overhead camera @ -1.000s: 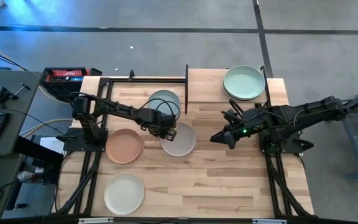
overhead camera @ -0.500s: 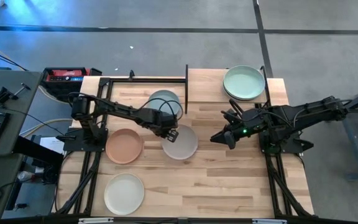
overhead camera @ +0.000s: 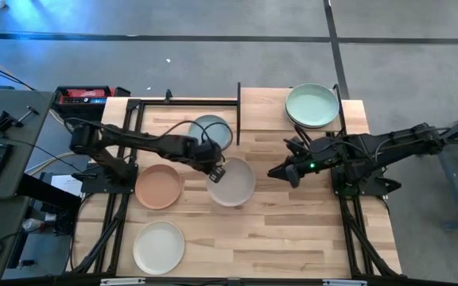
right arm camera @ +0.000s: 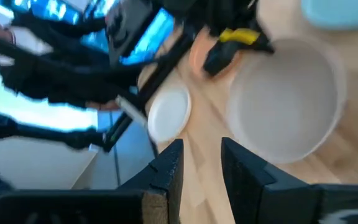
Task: Place and stack plates onto a shelf
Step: Put the top white plate on the shelf
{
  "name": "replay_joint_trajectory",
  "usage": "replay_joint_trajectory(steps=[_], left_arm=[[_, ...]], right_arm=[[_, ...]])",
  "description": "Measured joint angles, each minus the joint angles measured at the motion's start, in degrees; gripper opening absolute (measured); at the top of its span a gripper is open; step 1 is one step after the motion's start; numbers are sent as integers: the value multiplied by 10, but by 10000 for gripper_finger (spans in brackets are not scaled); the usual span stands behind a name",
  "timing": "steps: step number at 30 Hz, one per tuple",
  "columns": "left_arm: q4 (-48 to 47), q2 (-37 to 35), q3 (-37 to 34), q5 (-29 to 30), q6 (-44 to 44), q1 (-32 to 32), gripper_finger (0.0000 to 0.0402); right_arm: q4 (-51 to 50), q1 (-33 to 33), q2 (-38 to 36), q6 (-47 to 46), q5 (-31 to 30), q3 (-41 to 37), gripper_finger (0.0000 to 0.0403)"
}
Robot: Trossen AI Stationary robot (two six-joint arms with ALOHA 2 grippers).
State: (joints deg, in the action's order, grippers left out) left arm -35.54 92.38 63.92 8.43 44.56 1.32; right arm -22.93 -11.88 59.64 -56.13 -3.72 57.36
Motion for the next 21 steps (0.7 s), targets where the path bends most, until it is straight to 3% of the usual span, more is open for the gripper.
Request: replay_joint_trajectory(steps=[6, 11, 16, 21], left_arm=[[-8, -67, 0, 0, -43, 0, 1], [-19, -124, 0, 15, -81, 0, 1], [-26, -170, 0, 45, -115, 6, 1], [-21, -194, 0, 82, -151, 24, 1]], right_arm=[[78, 0, 1, 68, -83, 0, 122], [167, 5, 1, 176, -179, 0, 147], [278, 39, 1, 278, -183, 0, 146], [291, 86, 0, 306, -183, 0, 138]])
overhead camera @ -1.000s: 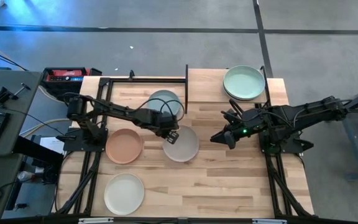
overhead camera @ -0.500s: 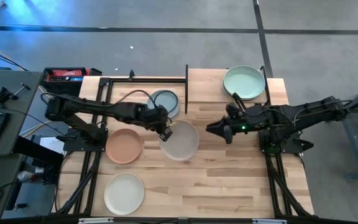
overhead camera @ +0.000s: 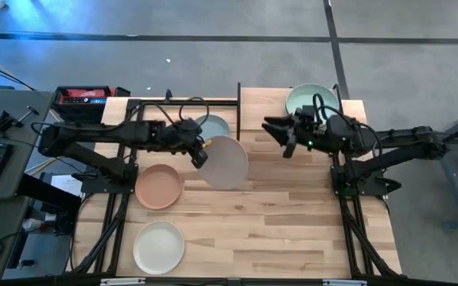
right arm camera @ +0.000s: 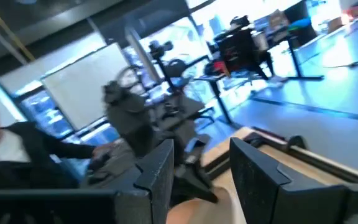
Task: Place and stack plates onto a shelf
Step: Put the top white plate on the shelf
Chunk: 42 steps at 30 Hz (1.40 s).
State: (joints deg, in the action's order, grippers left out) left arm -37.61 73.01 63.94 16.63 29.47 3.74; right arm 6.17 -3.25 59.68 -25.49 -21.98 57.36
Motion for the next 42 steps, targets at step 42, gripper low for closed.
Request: replay_joint_trajectory(steps=[42], left_arm=[[-13, 8, 87, 44, -88, 192, 0]], right_arm=[[-511, 168, 357, 91, 42, 442, 138]])
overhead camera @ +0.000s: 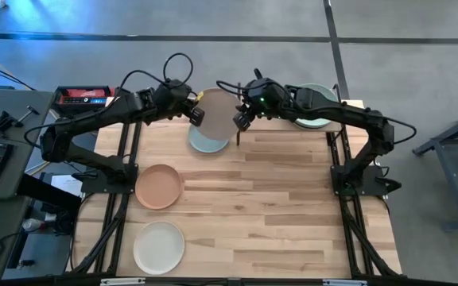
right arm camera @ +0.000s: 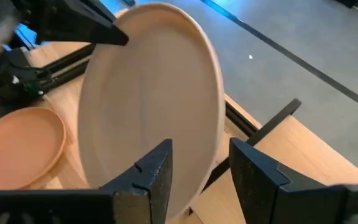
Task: Place and stack plates onto a shelf
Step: Put the top white plate on the shelf
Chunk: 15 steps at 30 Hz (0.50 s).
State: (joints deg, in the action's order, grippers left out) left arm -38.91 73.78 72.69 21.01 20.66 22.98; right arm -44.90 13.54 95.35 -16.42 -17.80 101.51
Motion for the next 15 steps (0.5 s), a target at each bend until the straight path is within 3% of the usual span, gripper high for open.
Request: replay_joint_trajectory(steps=[10, 15], left_arm=[[39, 0, 0, -28, -18, -7, 0], [37, 3, 0, -28, -18, -7, 1]], right_arm=[[-7, 12, 0, -15, -10, 0, 135], [-7, 16, 0, -27, 7, 0, 84]])
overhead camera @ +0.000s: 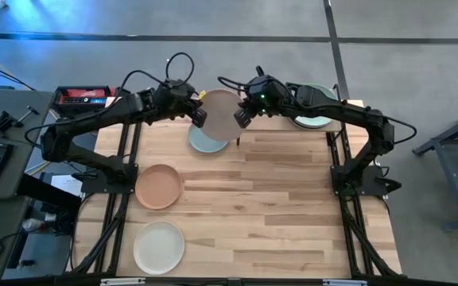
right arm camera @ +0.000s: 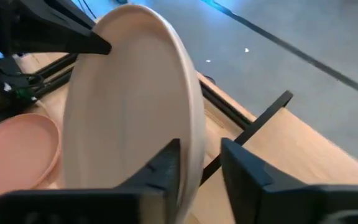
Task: Place and stack plates onto a shelf
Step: Put the top white plate on the shelf
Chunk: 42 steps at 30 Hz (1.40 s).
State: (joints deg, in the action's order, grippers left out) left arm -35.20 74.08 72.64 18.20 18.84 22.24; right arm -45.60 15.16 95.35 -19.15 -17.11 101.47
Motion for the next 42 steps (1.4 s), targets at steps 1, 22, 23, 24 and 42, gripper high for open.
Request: replay_joint_trajectory(steps=[1, 22, 23, 24, 42], left_arm=[[0, 0, -1, 0, 0, 0, 2], [25, 2, -1, -109, 6, 25, 22], [24, 2, -1, -118, 6, 28, 26], [24, 2, -1, -129, 6, 31, 31], [66, 0, 0, -176, 50, 54, 118]], right_arm=[[0, 1, 0, -4, 2, 0, 66], [-37, 14, 0, -50, 0, -1, 1], [-38, 14, 0, -49, -3, -1, 1], [-38, 14, 0, -48, -5, -1, 0], [-113, 57, -16, -24, -12, 4, 0]])
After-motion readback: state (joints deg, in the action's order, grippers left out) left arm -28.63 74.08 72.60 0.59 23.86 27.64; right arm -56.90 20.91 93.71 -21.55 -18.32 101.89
